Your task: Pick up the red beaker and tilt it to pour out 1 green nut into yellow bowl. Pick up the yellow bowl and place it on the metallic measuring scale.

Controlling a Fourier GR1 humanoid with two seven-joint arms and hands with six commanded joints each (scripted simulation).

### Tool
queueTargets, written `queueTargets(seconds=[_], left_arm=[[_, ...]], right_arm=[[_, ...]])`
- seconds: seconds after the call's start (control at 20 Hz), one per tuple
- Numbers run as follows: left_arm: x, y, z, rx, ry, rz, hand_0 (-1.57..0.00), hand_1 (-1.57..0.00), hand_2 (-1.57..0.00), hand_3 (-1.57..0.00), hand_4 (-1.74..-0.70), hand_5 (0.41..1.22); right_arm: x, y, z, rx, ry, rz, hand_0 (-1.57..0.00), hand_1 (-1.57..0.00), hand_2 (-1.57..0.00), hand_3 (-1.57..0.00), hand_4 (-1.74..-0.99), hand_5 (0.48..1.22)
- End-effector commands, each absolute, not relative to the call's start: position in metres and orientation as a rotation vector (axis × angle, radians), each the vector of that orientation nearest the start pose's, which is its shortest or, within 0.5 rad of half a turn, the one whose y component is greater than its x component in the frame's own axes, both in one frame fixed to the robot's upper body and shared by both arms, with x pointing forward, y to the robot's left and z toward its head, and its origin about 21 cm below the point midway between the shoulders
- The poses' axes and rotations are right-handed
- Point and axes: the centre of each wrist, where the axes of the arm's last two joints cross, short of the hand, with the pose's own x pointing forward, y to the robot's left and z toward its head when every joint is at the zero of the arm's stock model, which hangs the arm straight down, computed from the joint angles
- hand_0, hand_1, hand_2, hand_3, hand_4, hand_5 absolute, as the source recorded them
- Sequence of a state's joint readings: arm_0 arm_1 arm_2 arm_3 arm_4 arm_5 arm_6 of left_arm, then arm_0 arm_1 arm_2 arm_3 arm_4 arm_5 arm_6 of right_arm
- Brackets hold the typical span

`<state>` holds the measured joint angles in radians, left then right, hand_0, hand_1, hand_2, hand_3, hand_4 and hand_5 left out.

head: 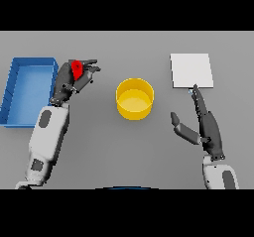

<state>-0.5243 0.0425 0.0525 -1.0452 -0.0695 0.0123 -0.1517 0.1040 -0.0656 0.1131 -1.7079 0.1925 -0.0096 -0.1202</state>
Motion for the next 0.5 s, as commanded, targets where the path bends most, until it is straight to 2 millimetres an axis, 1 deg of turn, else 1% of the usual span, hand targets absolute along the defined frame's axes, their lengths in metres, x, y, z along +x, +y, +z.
queueTargets(seconds=[0.0,0.1,0.15,0.25,0.35,0.4,0.45], left_arm=[[0.371,0.190,0.020,0.000,-1.680,-0.245,-1.56,-1.56,-1.56,-1.55,-1.72,1.130],[0.375,0.189,0.026,0.020,-1.680,-0.291,-1.56,-1.56,-1.56,-1.55,-1.72,1.133],[0.376,0.189,0.028,0.031,-1.682,-0.310,-1.56,-1.56,-1.56,-1.55,-1.72,1.135],[0.382,0.188,0.034,0.054,-1.678,-0.344,-1.56,-1.56,-1.56,-1.55,-1.72,1.139],[0.382,0.189,0.038,0.109,-1.694,-0.457,-1.56,-1.56,-1.56,-1.56,-1.73,1.134],[0.385,0.187,0.045,0.140,-1.684,-0.512,-1.56,-1.56,-1.56,-1.56,-1.73,1.129],[0.384,0.186,0.049,0.174,-1.681,-0.590,-1.56,-1.57,-1.57,-1.56,-1.73,1.124]], right_arm=[[0.224,-0.226,0.010,-0.153,-1.727,0.265,0.00,0.00,0.00,0.00,-1.219,0.653],[0.228,-0.224,0.013,-0.168,-1.743,0.281,0.00,0.00,0.00,0.00,-1.219,0.659],[0.226,-0.227,0.011,-0.176,-1.736,0.284,0.00,0.00,0.00,0.00,-1.219,0.660],[0.225,-0.225,0.010,-0.171,-1.744,0.287,0.00,0.00,0.00,0.00,-1.219,0.661],[0.228,-0.225,0.012,-0.186,-1.740,0.292,0.00,0.00,0.00,0.00,-1.210,0.664],[0.229,-0.222,0.013,-0.180,-1.737,0.291,0.00,0.00,0.00,0.00,-1.202,0.662],[0.228,-0.225,0.012,-0.187,-1.720,0.289,0.00,0.00,0.00,0.00,-1.199,0.658]])
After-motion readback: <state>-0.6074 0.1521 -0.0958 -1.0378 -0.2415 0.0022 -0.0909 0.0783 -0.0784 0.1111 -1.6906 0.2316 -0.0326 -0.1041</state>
